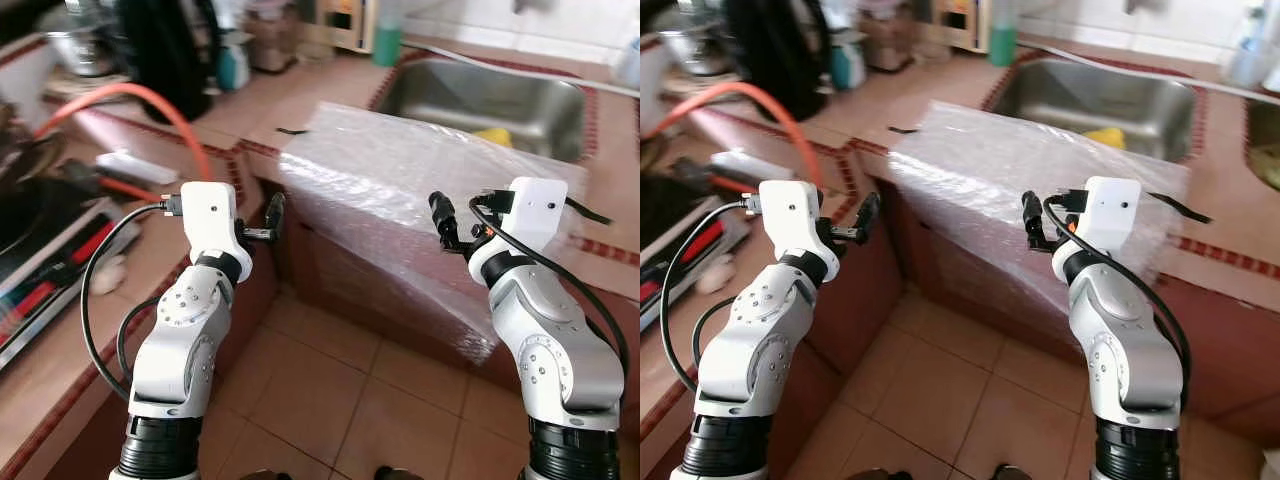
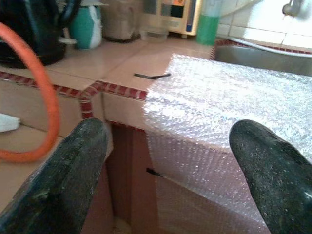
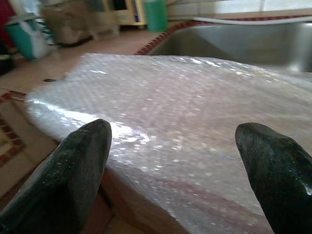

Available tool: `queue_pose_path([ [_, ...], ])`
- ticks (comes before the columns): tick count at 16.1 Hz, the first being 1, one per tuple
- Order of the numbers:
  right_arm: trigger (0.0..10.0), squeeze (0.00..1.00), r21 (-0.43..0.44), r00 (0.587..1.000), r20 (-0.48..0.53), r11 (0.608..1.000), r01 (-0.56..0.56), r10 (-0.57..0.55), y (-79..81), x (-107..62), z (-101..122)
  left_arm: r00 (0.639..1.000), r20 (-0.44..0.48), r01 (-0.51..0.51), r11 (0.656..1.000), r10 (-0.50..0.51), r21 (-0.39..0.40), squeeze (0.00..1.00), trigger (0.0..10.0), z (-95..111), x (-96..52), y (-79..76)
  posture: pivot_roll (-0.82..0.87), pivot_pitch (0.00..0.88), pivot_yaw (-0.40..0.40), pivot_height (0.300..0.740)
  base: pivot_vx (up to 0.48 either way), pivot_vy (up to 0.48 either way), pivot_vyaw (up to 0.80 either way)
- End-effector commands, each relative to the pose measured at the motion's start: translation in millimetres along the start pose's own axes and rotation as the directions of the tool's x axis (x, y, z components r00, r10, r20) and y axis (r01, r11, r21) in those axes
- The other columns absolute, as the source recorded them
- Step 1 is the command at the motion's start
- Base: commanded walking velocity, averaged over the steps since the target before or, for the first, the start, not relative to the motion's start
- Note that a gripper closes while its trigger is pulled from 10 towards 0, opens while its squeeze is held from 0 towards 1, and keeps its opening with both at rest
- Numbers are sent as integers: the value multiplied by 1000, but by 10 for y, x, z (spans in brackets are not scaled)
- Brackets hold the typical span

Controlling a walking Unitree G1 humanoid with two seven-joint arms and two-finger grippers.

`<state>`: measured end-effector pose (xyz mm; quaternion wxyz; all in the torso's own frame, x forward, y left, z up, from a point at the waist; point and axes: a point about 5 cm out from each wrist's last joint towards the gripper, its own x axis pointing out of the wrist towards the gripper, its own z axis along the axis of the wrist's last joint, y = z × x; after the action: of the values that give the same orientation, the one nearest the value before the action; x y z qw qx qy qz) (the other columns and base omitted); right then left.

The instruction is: Kitchen organization

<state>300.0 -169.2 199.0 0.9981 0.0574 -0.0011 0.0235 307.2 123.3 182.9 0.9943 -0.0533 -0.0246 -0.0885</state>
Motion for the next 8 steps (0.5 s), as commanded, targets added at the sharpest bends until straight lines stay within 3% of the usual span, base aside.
queue_pose_path([
  [1,10000,0,-8,1000,2,1000,3,-3,16,-9,26,1000,15,5,1000,-5,1,0,10000,18,1,8,-41,132,49,740,0,0,-744],
  [8,10000,0,-12,1000,-6,1000,-10,9,76,-3,9,1000,11,18,998,-18,-58,0,10000,0,-29,15,-39,138,50,740,0,0,-746],
])
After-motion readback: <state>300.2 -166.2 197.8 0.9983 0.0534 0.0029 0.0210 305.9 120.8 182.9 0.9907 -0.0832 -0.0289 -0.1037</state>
